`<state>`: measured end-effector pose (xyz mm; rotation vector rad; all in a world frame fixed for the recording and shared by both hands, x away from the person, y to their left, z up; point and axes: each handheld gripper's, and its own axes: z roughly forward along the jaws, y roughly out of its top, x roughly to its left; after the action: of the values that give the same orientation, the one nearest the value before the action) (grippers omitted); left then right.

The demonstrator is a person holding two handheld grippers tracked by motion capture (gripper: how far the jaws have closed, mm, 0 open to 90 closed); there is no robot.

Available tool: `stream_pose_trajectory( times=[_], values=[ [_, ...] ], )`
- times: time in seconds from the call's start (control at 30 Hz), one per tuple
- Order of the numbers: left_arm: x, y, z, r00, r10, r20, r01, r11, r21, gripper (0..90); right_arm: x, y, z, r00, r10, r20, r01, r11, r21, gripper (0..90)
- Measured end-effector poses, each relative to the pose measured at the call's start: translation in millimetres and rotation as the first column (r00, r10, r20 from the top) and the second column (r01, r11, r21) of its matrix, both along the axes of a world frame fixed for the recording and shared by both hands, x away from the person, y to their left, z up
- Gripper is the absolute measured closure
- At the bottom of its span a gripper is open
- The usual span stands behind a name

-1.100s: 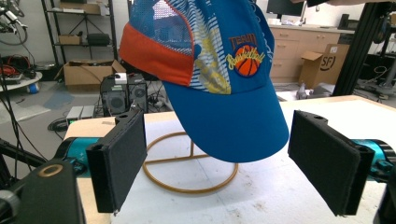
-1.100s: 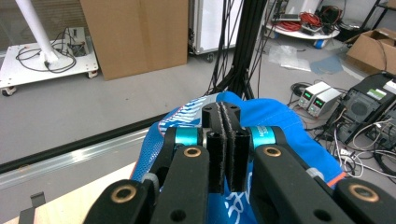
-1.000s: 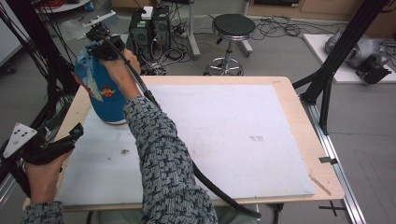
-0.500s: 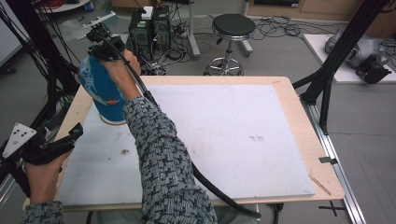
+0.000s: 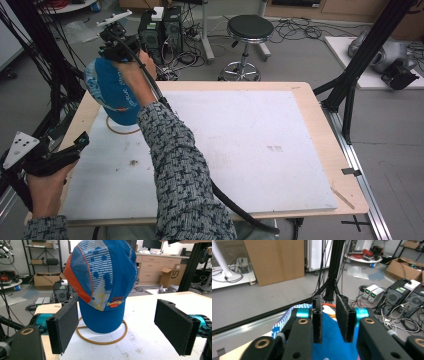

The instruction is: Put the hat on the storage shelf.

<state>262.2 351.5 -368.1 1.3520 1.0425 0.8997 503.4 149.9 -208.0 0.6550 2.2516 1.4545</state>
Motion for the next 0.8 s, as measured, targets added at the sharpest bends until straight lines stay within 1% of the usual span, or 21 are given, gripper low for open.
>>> stream_pose_trajectory(
  times=[0.03,0.17,0.27,0.5,0.67,0.8],
  values=[
    [0.1,-0.2,0.0,1.0000,-0.001,0.000,0.001,1.0000,0.002,19.7,0.0,-3.4,1.2,0.9999,-0.007,0.008,0.007,1.000,0.003,72.3],
    [0.7,-1.8,0.0,1.0000,-0.003,0.000,0.003,1.0000,0.004,19.7,-0.8,-19.7,5.9,0.9989,-0.042,0.018,0.042,0.999,0.018,67.9],
    [0.7,-2.2,0.0,1.0000,-0.005,-0.003,0.005,0.9999,0.010,19.7,-1.3,-35.2,9.1,0.9973,-0.068,0.029,0.067,0.997,0.032,65.8],
    [0.6,-3.6,0.7,1.0000,-0.005,0.000,0.005,0.9999,0.010,19.7,-4.1,-74.4,16.0,0.9913,-0.123,0.048,0.120,0.991,0.067,60.4],
    [0.0,-2.6,0.9,1.0000,-0.003,-0.003,0.003,0.9999,0.014,19.7,-7.5,-102.9,20.6,0.9842,-0.168,0.056,0.162,0.982,0.093,55.4],
    [0.1,-2.4,0.7,1.0000,0.000,-0.001,0.000,0.9999,0.014,19.7,-10.8,-126.2,23.9,0.9752,-0.210,0.070,0.202,0.974,0.102,49.0]
  ],
)
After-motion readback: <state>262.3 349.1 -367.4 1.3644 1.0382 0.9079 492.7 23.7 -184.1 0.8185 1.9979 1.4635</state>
